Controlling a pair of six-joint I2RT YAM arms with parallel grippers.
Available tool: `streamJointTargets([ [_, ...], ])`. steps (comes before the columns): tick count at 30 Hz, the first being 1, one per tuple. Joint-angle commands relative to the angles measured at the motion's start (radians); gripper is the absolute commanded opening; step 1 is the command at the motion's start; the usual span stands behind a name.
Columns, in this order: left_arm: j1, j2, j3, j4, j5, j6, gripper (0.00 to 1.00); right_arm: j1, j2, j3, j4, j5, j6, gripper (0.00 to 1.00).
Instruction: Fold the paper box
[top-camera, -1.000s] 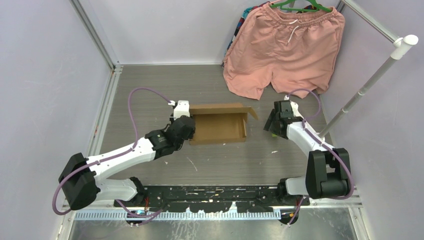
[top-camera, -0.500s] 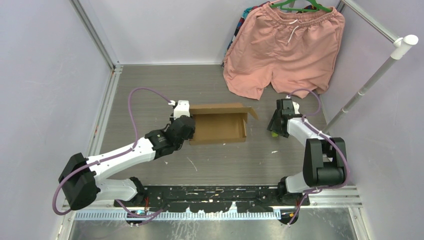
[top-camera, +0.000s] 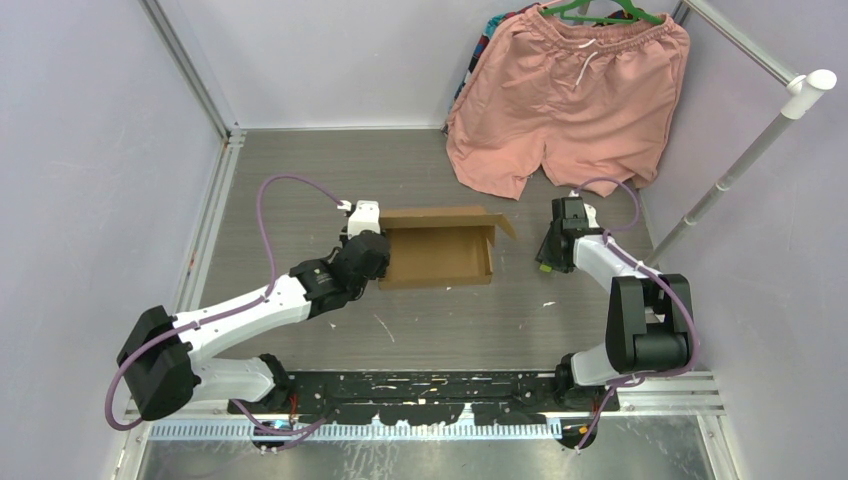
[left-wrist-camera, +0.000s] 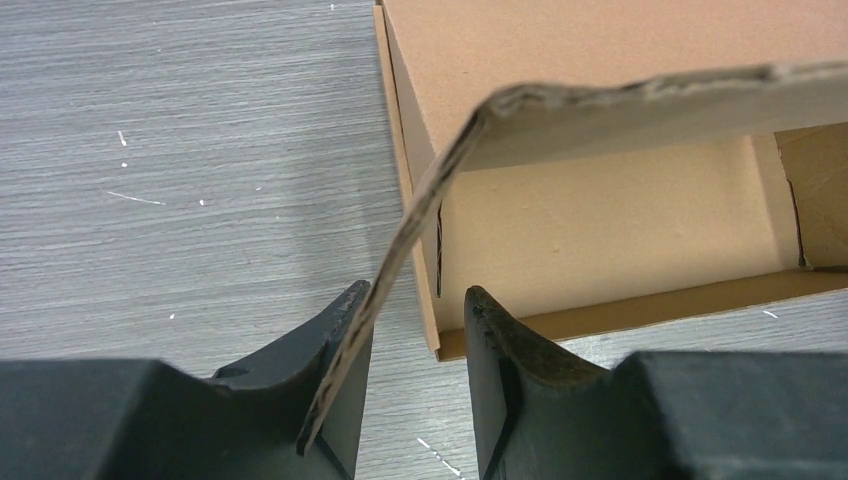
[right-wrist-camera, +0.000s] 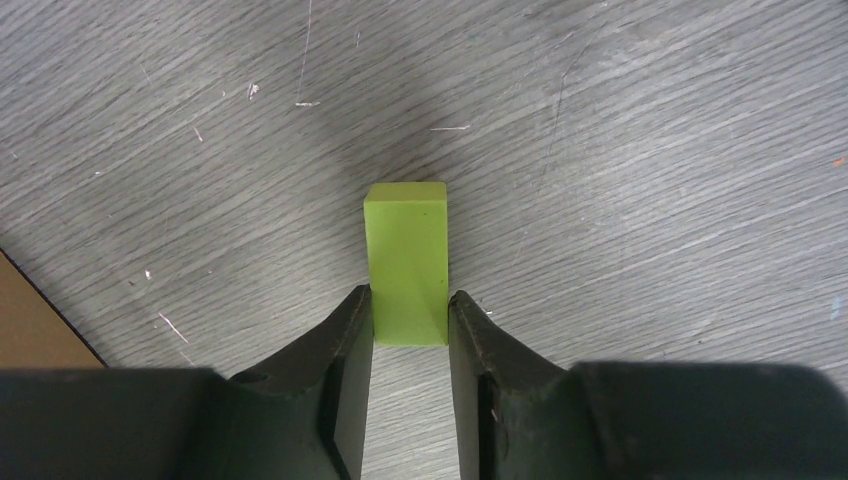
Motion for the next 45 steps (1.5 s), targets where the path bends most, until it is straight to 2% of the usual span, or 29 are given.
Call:
streamJointTargets([
  [1,0.003,-0.030,0.035,0.050,-0.009,-0.002,0.40,-0.003,-0.021,0.036,0.013,-0.011,0.018,0.22],
  [6,0.003,-0.028,0.031,0.050,-0.011,-0.004,0.40,0.004,-0.131,0.010,-0.011,-0.010,0.040,0.20],
  [11,0.003,-0.028,0.031,0.053,-0.009,-0.005,0.40,0.063,-0.333,-0.012,-0.091,0.009,0.076,0.19],
  [18,0.003,-0.024,0.036,0.050,-0.004,-0.013,0.40,0.333,-0.504,-0.017,-0.200,0.113,0.182,0.18],
  [26,0.003,-0.014,0.049,0.037,-0.005,-0.014,0.40,0.563,-0.631,-0.045,-0.244,0.218,0.305,0.16],
  [35,0.003,-0.004,0.058,0.034,-0.003,-0.017,0.40,0.838,-0.485,-0.030,-0.133,0.413,0.353,0.17],
  [40,0.003,0.001,0.063,0.031,-0.002,-0.013,0.40,0.897,-0.377,0.010,-0.051,0.495,0.347,0.17],
  [45,0.003,0.000,0.059,0.032,-0.007,-0.009,0.41,0.907,-0.296,0.067,0.008,0.555,0.304,0.17],
])
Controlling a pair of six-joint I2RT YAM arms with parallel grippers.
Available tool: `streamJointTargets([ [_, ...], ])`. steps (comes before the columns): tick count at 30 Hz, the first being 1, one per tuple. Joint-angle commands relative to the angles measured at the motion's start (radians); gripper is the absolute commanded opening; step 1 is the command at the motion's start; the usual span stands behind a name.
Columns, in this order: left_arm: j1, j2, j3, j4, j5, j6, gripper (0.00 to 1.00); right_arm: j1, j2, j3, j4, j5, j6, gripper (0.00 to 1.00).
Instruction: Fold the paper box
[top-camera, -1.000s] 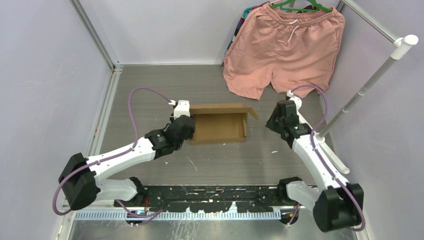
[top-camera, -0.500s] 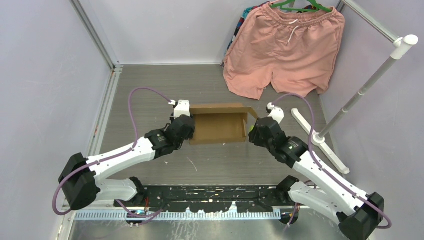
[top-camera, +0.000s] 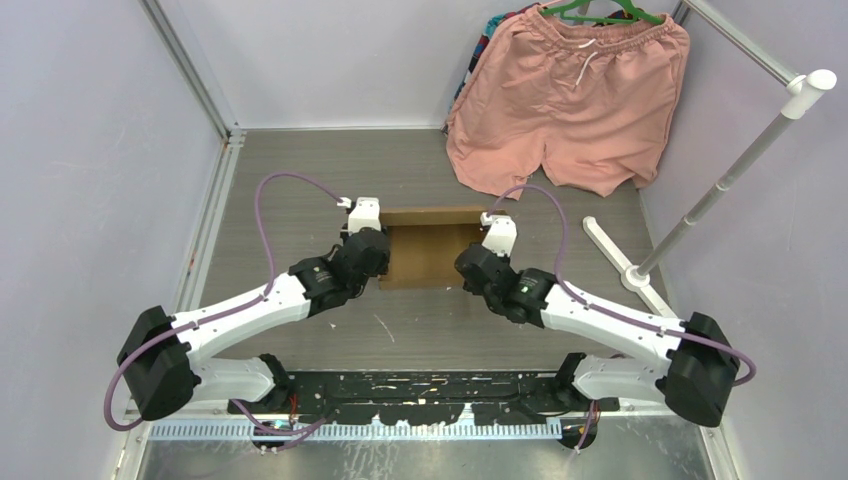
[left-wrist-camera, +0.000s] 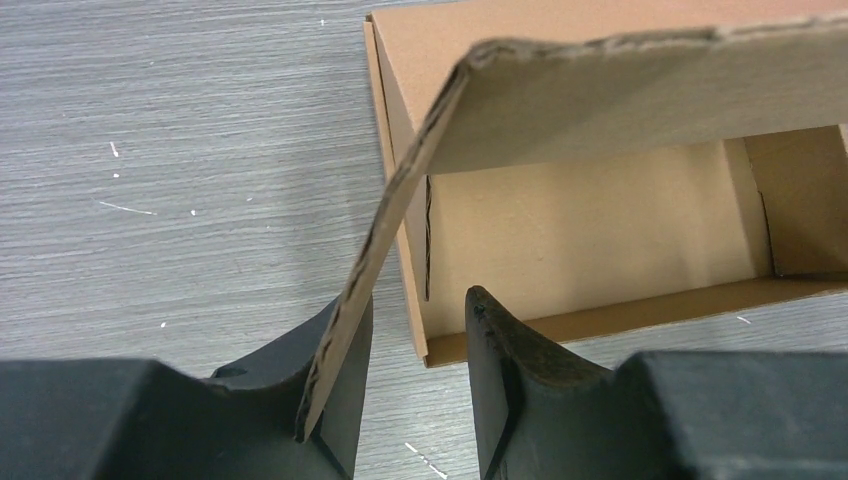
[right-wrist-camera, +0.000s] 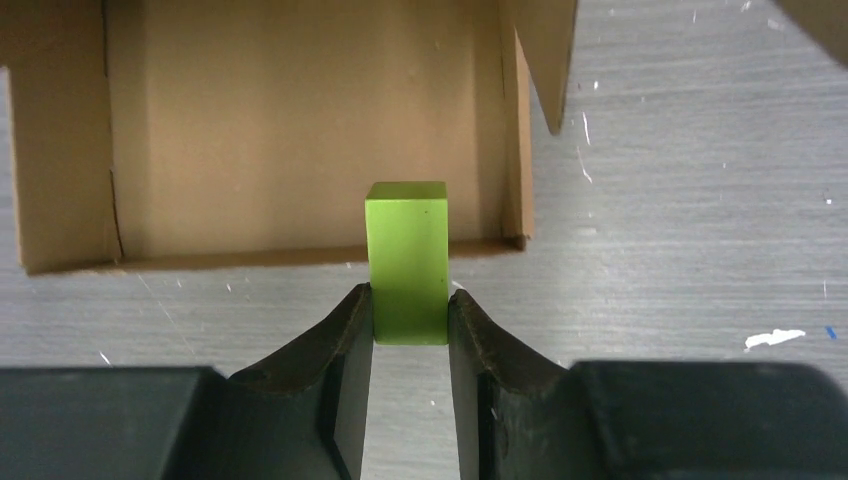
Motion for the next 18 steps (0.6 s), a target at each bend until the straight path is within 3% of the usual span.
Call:
streamJointTargets([
  [1,0.003,-0.001,0.037,0.032,-0.015,-0.004,0.41,0.009,0.050,0.096,0.118,0.130,-0.028,0.17],
  [10,0.004,0.001,0.046,0.030,-0.010,0.006,0.40,0.010,0.209,0.124,0.233,0.170,-0.043,0.20],
  [14,0.005,-0.003,0.045,0.029,-0.013,0.009,0.41,0.011,0.255,0.139,0.229,0.178,-0.034,0.47],
  [18,0.005,-0.007,0.044,0.030,-0.013,0.009,0.40,0.021,0.245,0.139,0.216,0.186,-0.028,0.52],
])
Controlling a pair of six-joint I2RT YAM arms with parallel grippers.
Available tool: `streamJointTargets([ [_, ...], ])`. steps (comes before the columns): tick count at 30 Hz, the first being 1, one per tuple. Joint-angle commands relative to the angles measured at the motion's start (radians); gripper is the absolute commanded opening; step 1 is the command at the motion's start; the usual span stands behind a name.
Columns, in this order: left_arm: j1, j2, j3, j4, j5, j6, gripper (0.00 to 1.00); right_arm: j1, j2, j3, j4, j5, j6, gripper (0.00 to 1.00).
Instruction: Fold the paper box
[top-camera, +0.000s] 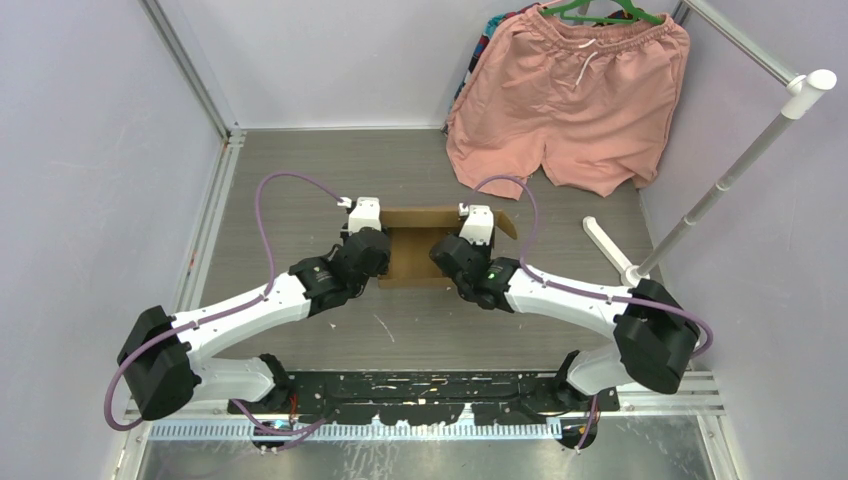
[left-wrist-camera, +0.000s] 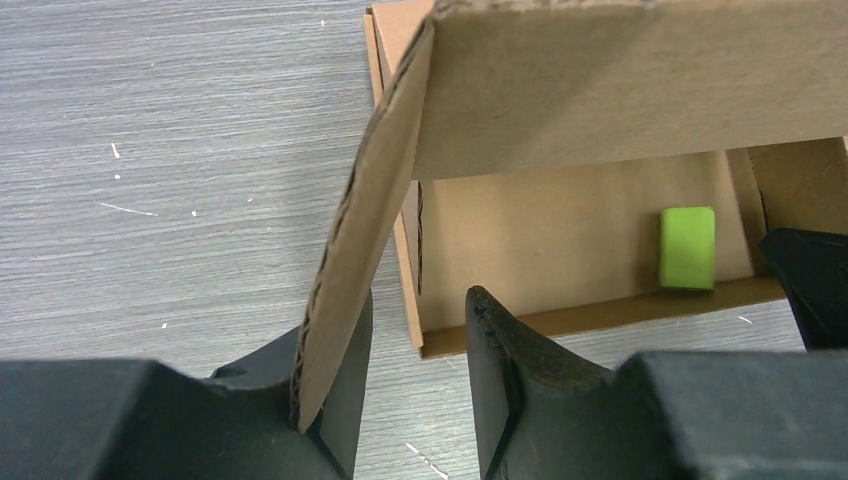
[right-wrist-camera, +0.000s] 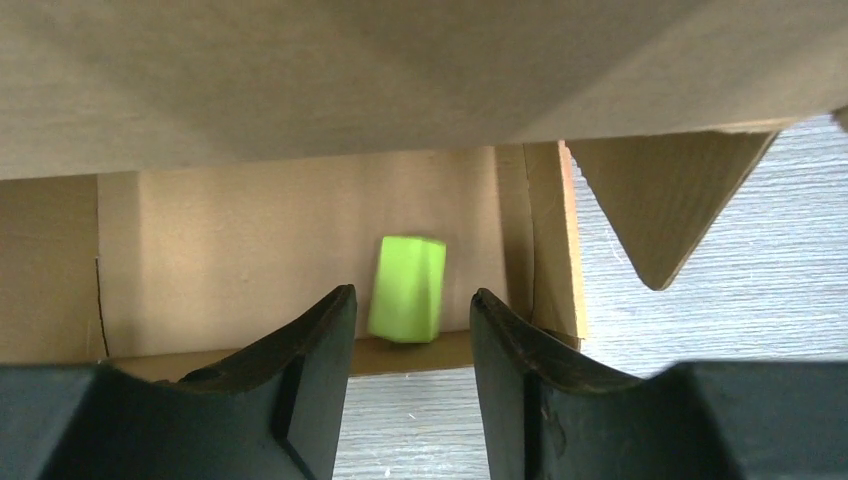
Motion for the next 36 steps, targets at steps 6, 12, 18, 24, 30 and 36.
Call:
streamJointTargets([
  [6,0.005,-0.002,0.035,0.036,-0.004,-0.005,0.40,0.024,-0.088,0.059,-0.007,0.049,0.000,0.54],
  [12,0.004,-0.004,0.025,0.036,-0.002,-0.013,0.40,0.072,-0.220,0.113,-0.104,0.056,-0.020,0.54],
  [18,0.004,-0.019,0.007,0.036,0.001,-0.021,0.40,0.074,-0.300,0.230,-0.205,-0.006,-0.034,0.56],
  [24,0.004,-0.029,-0.001,0.024,0.011,-0.029,0.40,0.072,-0.219,0.415,-0.280,-0.048,-0.095,0.59],
  [30,0.004,-0.065,-0.024,0.020,0.018,-0.035,0.40,-0.071,-0.114,0.538,-0.293,-0.176,-0.114,0.61],
  [36,0.004,-0.103,-0.053,0.029,0.033,-0.032,0.40,-0.247,0.012,0.662,-0.318,-0.380,-0.130,0.61],
])
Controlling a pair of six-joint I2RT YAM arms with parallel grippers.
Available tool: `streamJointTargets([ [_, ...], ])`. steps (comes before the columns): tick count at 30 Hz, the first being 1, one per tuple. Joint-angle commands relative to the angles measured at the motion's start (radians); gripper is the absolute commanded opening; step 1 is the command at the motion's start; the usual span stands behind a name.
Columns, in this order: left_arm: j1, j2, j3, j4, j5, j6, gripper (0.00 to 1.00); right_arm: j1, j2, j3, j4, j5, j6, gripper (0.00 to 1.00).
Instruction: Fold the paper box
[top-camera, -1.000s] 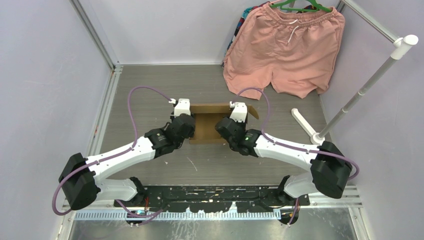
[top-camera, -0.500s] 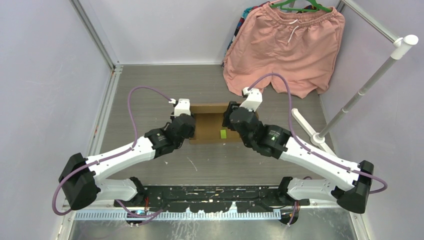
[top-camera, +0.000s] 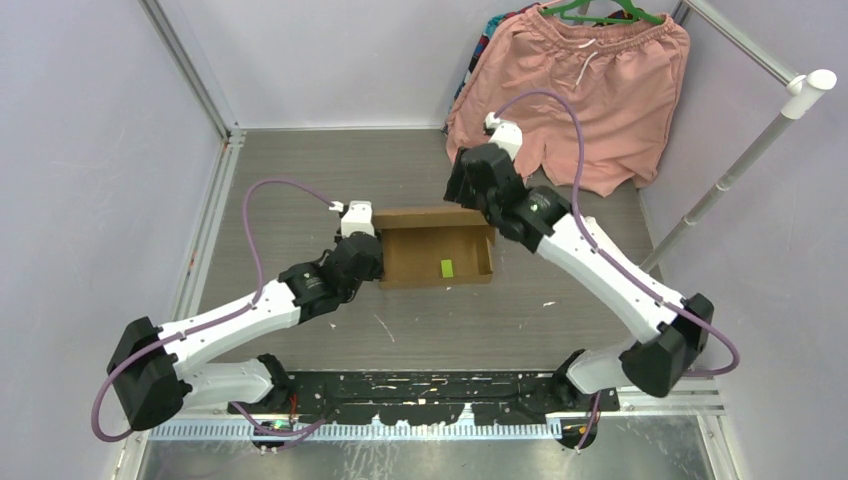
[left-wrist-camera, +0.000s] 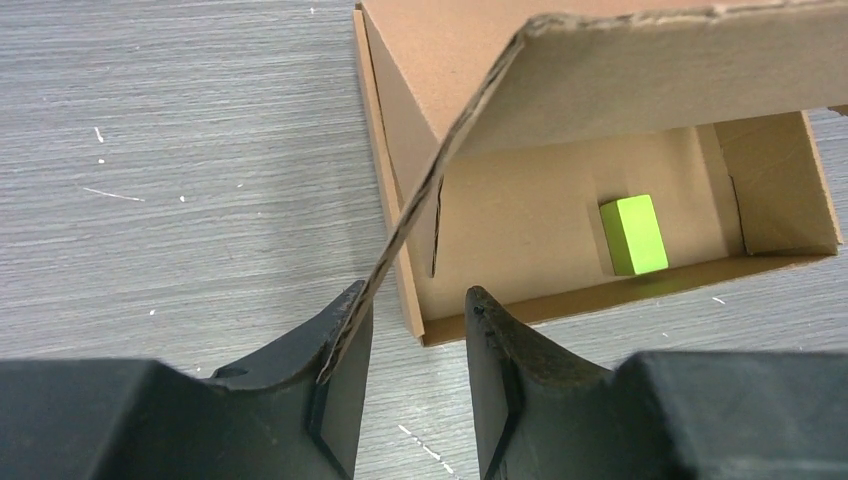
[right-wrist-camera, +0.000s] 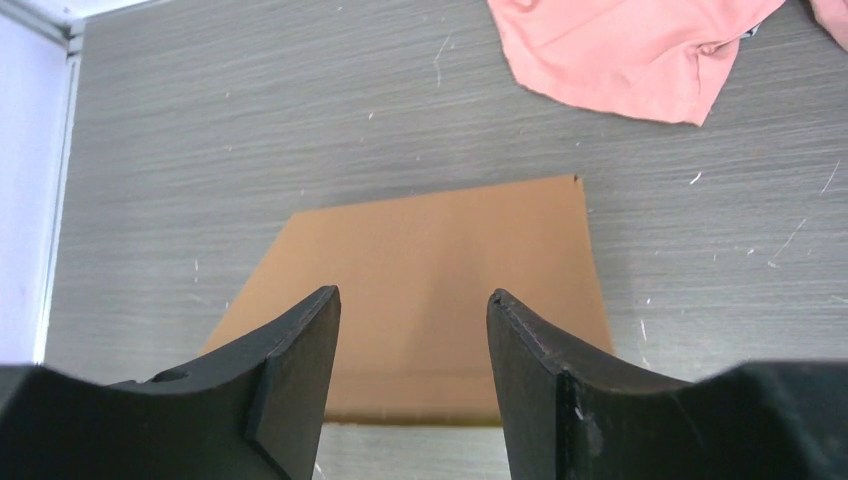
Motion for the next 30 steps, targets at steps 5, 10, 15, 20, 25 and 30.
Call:
streamJointTargets([
  [5,0.003,-0.046,-0.018,0.031,0.013,-0.005,0.40,-0.093,0.167,0.193,-0.046,-0.206,-0.055,0.61],
  [10,0.003,-0.092,-0.029,0.026,0.036,0.002,0.40,-0.096,0.206,0.184,-0.043,-0.235,-0.056,0.61],
  [15,0.003,-0.160,-0.046,0.004,0.091,-0.007,0.40,-0.094,0.218,0.150,-0.044,-0.265,-0.055,0.61],
  [20,0.001,-0.242,-0.068,-0.034,0.131,-0.025,0.40,-0.095,0.216,0.110,-0.052,-0.288,-0.062,0.61],
  [25,0.000,-0.330,-0.068,-0.068,0.148,-0.032,0.40,-0.095,0.201,0.054,-0.050,-0.302,-0.067,0.61],
  [30,0.000,-0.386,-0.027,-0.125,0.138,-0.032,0.40,-0.094,0.175,-0.014,-0.035,-0.314,-0.067,0.60],
])
